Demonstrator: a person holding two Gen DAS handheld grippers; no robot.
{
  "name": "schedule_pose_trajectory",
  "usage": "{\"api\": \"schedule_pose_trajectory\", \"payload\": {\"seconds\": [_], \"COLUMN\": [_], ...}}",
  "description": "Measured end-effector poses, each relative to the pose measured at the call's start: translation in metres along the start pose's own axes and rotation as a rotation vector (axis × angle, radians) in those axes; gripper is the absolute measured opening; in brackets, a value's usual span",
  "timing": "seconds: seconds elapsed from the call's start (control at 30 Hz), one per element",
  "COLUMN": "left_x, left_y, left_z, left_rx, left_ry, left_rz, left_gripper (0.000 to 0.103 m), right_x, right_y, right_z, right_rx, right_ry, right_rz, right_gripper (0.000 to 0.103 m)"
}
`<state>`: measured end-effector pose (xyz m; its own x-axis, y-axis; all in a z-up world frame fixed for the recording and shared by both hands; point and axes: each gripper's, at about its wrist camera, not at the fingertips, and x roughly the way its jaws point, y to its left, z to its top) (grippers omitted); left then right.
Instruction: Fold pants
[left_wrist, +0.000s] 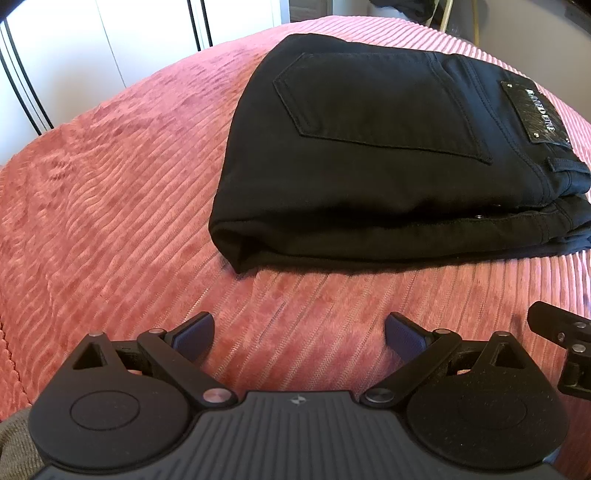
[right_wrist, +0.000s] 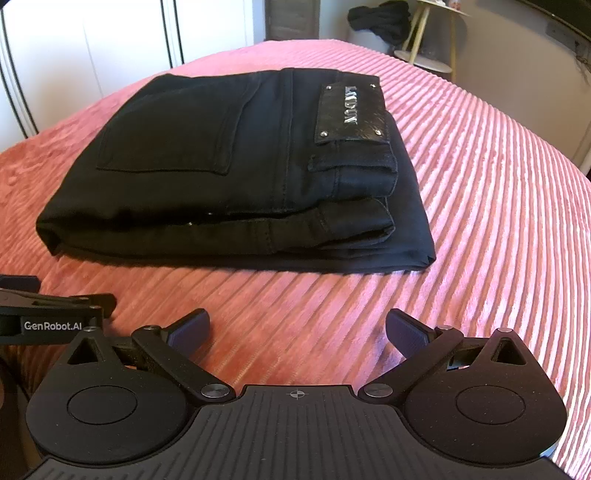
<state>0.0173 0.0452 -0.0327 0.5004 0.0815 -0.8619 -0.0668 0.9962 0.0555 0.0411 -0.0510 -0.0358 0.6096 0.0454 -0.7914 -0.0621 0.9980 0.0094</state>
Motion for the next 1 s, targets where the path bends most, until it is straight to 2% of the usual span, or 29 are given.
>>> {"api": "schedule_pose_trajectory", "payload": {"seconds": [1.0], "left_x": [0.0000], "left_y": [-0.0007], "left_z": [-0.0009], "left_rx": [0.001], "left_ry": [0.000], "left_rz": [0.001], "left_gripper": [0.099], "right_x": [0.0005], "right_y": [-0.0022], "right_z": [0.0019], "right_rx": [0.004], "right_ry": [-0.004], "right_rz": [-0.006], "right_gripper": [0.103]}}
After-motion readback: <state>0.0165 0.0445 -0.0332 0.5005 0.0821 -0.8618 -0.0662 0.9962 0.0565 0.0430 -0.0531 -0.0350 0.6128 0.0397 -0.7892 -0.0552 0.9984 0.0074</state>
